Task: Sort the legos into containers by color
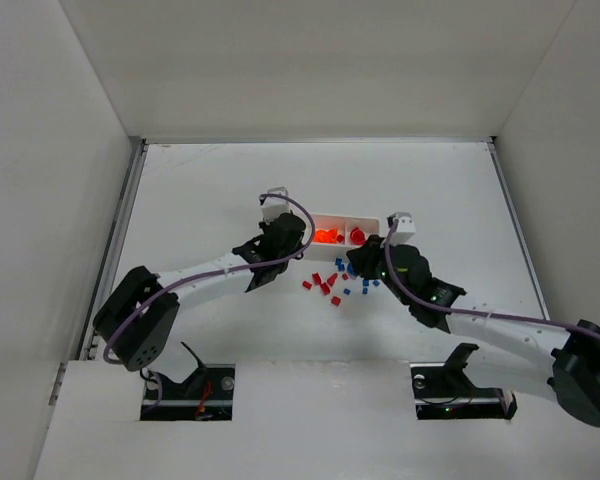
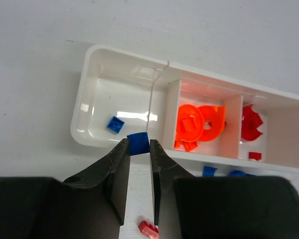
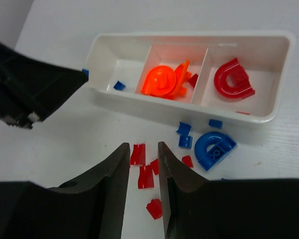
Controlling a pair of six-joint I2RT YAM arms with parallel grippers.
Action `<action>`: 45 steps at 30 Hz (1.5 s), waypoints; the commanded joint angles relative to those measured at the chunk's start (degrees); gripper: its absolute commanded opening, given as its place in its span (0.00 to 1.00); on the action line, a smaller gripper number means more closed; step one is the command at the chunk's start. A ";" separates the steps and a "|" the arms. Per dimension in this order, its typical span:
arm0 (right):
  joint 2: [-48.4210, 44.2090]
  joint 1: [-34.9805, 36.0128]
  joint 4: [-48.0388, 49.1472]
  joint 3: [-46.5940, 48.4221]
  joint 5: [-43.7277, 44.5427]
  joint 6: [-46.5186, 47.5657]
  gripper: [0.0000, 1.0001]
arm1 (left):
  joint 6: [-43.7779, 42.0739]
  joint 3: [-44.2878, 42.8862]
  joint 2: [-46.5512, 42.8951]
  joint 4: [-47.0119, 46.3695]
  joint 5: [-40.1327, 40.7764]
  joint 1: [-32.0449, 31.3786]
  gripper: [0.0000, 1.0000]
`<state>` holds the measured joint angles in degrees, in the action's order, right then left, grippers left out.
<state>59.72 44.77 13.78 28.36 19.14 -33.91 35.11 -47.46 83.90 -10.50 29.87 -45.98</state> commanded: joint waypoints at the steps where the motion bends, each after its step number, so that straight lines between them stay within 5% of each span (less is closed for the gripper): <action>1: 2.84 4.12 -0.86 3.02 5.03 0.60 0.35 | -1.71 -3.42 2.75 -2.24 -1.74 2.33 0.13; 6: 7.24 9.84 -1.65 3.72 8.98 0.16 0.40 | -2.77 -6.50 7.41 -2.51 -1.74 5.24 0.16; 15: 12.08 12.83 -5.78 4.69 8.29 -1.07 0.46 | -3.65 -5.10 5.67 -3.73 -1.30 4.89 0.41; 26: 16.82 17.23 -8.95 5.04 6.80 -1.16 0.53 | -3.04 6.76 -6.10 -5.76 -1.13 -3.98 0.41; 36: 24.64 17.14 -8.24 7.76 5.56 -0.28 0.52 | -0.49 15.20 -17.10 -5.06 -0.69 -4.95 0.41; 45: 24.83 17.14 -8.95 7.33 6.09 -1.51 0.38 | 2.33 18.63 -20.96 -3.12 -1.21 -6.71 0.42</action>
<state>85.49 61.60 4.62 34.61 24.62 -34.76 35.92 -29.54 65.36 -13.37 28.45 -52.03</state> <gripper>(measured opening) 0.391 0.412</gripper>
